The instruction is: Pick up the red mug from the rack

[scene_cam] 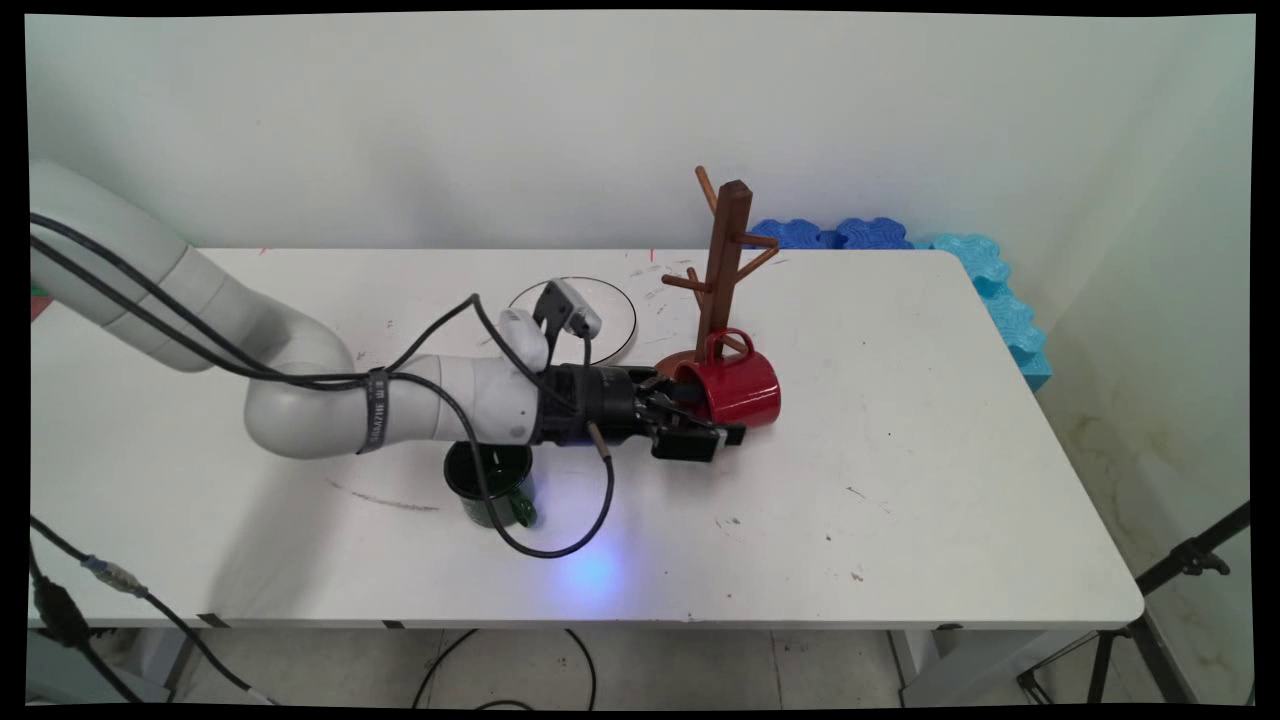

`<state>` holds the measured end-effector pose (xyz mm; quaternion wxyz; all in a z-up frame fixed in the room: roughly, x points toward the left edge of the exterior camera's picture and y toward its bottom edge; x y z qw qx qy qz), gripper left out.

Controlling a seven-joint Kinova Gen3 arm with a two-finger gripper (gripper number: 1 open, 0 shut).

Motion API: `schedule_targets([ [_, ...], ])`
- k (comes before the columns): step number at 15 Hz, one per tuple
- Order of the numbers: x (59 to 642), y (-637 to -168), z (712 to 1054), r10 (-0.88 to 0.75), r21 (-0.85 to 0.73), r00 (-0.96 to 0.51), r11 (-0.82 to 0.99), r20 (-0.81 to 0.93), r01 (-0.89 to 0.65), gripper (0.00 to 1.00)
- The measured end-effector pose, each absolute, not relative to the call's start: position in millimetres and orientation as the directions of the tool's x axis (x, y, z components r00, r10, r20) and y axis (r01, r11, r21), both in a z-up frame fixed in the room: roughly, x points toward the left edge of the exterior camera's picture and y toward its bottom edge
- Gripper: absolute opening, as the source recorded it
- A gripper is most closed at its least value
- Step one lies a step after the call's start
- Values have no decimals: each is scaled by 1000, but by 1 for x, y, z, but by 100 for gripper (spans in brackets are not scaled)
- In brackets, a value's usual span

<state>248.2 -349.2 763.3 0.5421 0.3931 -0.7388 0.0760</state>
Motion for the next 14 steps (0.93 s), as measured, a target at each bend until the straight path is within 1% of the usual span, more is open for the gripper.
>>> schedule_targets([
  [12,232,-361,762,-513,308,-126,674,849,-671,100],
  [13,231,-361,761,-516,308,-131,675,847,-671,0],
  [14,230,-361,761,-518,307,-136,677,845,-669,0],
])
